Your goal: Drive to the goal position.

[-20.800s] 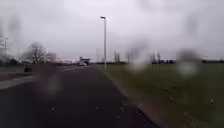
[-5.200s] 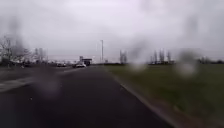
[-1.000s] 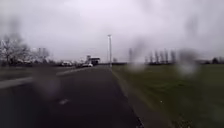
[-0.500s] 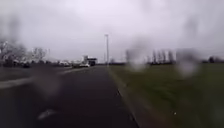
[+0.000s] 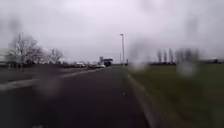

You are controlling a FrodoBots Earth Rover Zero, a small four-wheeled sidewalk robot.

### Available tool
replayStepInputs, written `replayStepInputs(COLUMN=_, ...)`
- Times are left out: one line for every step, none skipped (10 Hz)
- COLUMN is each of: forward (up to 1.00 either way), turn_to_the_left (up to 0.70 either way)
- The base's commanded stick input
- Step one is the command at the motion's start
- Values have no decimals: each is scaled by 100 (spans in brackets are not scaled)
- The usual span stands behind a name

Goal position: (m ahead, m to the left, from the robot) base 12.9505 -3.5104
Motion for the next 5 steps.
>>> replayStepInputs(forward=100, turn_to_the_left=0)
replayStepInputs(forward=100, turn_to_the_left=0)
replayStepInputs(forward=100, turn_to_the_left=0)
replayStepInputs(forward=100, turn_to_the_left=0)
replayStepInputs(forward=100, turn_to_the_left=0)
